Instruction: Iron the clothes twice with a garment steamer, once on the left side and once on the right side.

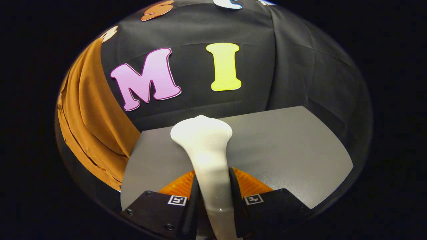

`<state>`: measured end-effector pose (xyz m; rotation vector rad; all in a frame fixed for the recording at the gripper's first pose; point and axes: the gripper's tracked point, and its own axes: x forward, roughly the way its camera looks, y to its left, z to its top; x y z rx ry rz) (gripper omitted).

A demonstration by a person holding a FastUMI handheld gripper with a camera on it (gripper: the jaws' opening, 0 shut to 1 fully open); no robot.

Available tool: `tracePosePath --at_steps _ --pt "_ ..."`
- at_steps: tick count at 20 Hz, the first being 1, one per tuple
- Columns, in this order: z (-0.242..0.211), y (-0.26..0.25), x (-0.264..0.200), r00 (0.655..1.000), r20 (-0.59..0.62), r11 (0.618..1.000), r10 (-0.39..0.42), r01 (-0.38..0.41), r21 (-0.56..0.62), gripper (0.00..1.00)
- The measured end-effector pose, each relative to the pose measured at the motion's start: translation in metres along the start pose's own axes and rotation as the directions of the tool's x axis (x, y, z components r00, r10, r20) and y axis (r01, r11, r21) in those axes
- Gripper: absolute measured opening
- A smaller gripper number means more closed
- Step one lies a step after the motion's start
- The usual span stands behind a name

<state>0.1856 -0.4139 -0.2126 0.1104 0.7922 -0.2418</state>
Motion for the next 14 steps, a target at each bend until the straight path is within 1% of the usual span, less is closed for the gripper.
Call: tracePosePath --at_steps 2,5,8,9,11,14 --pt "0.007 -0.001 -0.01 0.999 0.032 1.0 0.009 -0.009 0.017 0.47" --pt "0.018 -0.002 -0.029 0.996 0.087 0.999 -0.003 -0.002 0.049 0.47" --pt "0.027 0.002 -0.058 0.989 0.147 0.999 -0.014 0.006 0.051 0.47" --pt "0.027 0.004 -0.067 0.985 0.169 0.998 -0.024 0.015 0.056 0.39" --pt "0.025 0.015 -0.084 0.982 0.189 0.998 -0.025 0.014 0.061 0.39" --pt "0.02 0.034 -0.108 0.973 0.222 0.997 -0.064 0.05 0.064 0.39"
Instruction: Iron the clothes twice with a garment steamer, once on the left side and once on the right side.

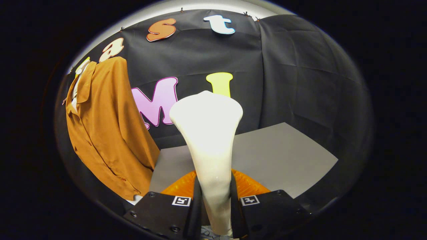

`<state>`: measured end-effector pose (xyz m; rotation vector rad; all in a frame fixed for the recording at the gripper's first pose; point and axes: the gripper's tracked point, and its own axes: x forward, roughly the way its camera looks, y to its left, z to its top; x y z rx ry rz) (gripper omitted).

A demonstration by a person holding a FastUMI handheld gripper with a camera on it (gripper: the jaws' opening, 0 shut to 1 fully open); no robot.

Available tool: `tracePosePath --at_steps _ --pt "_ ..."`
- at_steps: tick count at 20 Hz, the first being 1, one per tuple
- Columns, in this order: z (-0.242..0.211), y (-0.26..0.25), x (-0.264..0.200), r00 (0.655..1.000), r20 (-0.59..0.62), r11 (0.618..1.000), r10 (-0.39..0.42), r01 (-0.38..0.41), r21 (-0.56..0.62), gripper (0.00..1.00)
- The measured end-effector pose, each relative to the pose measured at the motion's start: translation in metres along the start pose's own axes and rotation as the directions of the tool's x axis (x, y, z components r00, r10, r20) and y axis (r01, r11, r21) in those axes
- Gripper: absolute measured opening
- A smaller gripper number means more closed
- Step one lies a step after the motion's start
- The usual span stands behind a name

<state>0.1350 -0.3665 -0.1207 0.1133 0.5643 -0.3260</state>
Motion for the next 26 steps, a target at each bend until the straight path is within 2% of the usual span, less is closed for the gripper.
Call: tracePosePath --at_steps 6,12,20,26 --pt "0.004 0.067 -0.059 0.995 0.101 0.999 -0.027 0.025 0.021 0.39" --pt "-0.004 0.153 -0.081 0.992 0.128 1.0 0.02 -0.02 -0.003 0.39" --pt "-0.001 0.235 -0.072 0.989 0.135 0.996 0.065 -0.057 -0.067 0.39" --pt "-0.008 0.272 -0.045 0.994 0.085 0.992 0.068 -0.059 -0.109 0.39"
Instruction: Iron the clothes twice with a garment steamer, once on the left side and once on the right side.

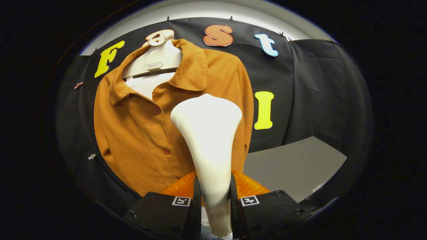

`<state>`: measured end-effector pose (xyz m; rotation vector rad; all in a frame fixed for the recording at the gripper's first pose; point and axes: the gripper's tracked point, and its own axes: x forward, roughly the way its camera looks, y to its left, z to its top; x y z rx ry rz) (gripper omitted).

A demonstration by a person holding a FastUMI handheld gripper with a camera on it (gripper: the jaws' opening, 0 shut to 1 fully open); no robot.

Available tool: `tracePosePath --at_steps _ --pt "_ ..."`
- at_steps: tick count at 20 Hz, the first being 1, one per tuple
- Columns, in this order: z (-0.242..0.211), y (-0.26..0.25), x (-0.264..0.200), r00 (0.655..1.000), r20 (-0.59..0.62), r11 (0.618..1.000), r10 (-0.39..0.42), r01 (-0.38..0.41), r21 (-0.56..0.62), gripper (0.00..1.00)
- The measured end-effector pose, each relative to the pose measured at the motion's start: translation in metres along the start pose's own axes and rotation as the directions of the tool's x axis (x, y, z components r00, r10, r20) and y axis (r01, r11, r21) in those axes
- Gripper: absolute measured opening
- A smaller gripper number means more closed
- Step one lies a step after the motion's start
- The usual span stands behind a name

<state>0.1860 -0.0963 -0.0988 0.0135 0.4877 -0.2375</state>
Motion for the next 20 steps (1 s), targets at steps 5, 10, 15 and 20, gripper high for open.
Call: tracePosePath --at_steps 5,10,15,20 --pt "-0.009 0.004 0.014 0.999 -0.033 0.999 -0.031 0.031 -0.01 0.39" --pt "-0.026 0.005 0.024 0.995 -0.081 0.998 -0.06 0.058 -0.026 0.39" --pt "-0.052 0.003 0.03 0.987 -0.147 0.997 -0.07 0.067 -0.025 0.39" --pt "-0.082 -0.003 0.032 0.974 -0.216 0.997 -0.075 0.072 -0.025 0.39"
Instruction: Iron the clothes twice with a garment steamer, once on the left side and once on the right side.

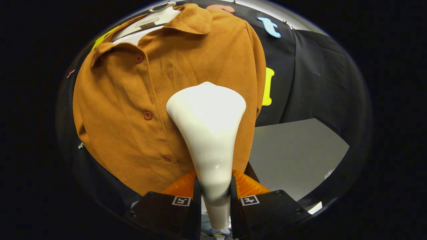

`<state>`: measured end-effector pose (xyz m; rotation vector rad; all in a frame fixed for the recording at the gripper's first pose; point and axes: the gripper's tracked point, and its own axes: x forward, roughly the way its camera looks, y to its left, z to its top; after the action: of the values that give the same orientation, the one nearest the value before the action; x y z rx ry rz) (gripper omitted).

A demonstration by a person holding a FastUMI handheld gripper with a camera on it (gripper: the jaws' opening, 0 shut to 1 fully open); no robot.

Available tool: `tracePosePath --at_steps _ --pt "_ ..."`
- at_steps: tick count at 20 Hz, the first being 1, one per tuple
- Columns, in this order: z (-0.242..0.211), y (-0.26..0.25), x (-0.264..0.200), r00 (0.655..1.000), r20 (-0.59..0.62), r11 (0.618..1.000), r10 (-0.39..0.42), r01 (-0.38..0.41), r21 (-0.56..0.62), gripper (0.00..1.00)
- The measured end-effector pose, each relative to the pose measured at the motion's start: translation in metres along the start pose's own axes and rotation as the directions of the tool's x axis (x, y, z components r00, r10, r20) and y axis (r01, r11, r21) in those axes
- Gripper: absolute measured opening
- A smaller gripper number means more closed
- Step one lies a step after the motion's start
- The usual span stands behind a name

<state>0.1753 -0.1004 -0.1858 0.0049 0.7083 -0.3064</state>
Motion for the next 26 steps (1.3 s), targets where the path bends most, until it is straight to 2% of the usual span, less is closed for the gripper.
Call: tracePosePath --at_steps 18,22,26 --pt "-0.093 -0.016 0.026 0.973 -0.232 1.0 0.009 -0.008 0.005 0.39" --pt "-0.1 -0.019 0.024 0.967 -0.255 1.0 0.01 -0.01 0.001 0.39" --pt "-0.088 -0.021 0.021 0.976 -0.215 1.0 -0.011 0.014 0.011 0.39"
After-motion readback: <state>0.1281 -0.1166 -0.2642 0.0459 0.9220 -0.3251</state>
